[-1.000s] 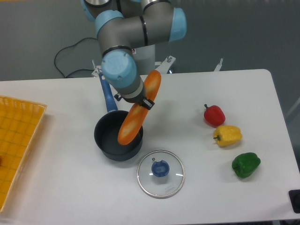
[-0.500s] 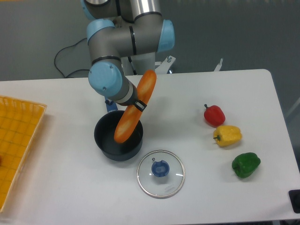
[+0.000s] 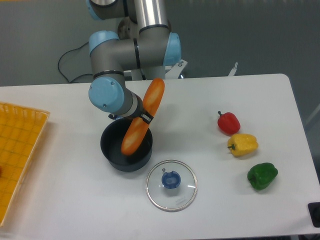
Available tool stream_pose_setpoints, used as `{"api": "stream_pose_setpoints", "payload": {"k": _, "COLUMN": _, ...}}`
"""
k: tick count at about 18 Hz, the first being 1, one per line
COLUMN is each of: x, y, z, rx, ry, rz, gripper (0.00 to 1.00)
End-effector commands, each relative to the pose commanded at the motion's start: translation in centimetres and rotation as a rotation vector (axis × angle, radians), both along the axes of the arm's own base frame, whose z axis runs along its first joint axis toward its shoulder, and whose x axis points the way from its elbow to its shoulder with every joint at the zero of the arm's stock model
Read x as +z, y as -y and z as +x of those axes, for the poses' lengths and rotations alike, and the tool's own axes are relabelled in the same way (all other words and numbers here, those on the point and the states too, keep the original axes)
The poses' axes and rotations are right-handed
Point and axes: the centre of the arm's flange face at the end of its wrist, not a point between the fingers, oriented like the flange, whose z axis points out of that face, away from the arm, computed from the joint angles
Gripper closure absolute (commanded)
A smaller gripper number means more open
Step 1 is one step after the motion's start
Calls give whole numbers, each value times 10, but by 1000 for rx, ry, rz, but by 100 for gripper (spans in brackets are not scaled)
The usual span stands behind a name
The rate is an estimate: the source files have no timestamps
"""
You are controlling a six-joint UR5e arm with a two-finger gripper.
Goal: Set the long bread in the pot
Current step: 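Carry the bread over the saucepan, tilting it end-down, then lower the bread into the saucepan, rotating it toward horizontal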
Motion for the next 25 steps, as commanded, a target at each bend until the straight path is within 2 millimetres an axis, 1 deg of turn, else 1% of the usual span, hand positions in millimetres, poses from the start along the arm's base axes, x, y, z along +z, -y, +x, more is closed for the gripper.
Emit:
{"api": "stream_pose_setpoints", "payload": {"k": 2, "x": 1, "y": -1, "z": -1, "rx": 0, "ry": -3, "rz": 4, "gripper": 76}}
{"api": "stream_pose_setpoints", "payload": {"k": 5, "x": 3, "y": -7, "z": 2, "rx": -5, "ry": -8, "rz": 8, "gripper": 70}}
{"api": "stream_pose_setpoints", "payload": {"k": 6, "x": 2, "y": -8, "z": 1, "rx": -2, "ry": -7, "rz": 5, "gripper": 69}}
{"api": "stream_pose_setpoints", "payload": {"k": 9, "x": 5, "y": -11, "z": 0, "rx": -3, "ry": -11, "rz": 12, "gripper": 59}}
{"api": "stream_pose_setpoints", "payload": {"k": 10, "x": 6, "y": -12, "z": 0, "rx": -3, "ry": -12, "rz": 14, "gripper": 51}}
{"api": "stream_pose_setpoints", "payload": {"k": 12, "x": 8, "y": -16, "z": 5, "rx": -16, "ry": -16, "rz": 20, "gripper": 43}}
{"api": "stream_pose_setpoints", "payload": {"k": 16, "x": 10, "y": -21, "z": 5, "rx": -22, "ry": -19, "rz": 25, "gripper": 32}}
{"api": "stream_pose_setpoints", "payload": {"k": 21, "x": 5, "y": -24, "z": 5, "rx": -24, "ry": -17, "rz": 19, "gripper": 30}}
{"api": "stream_pose_setpoints", "payload": {"k": 25, "x": 5, "y": -24, "z": 5, "rx": -25, "ry": -16, "rz": 19, "gripper": 30}}
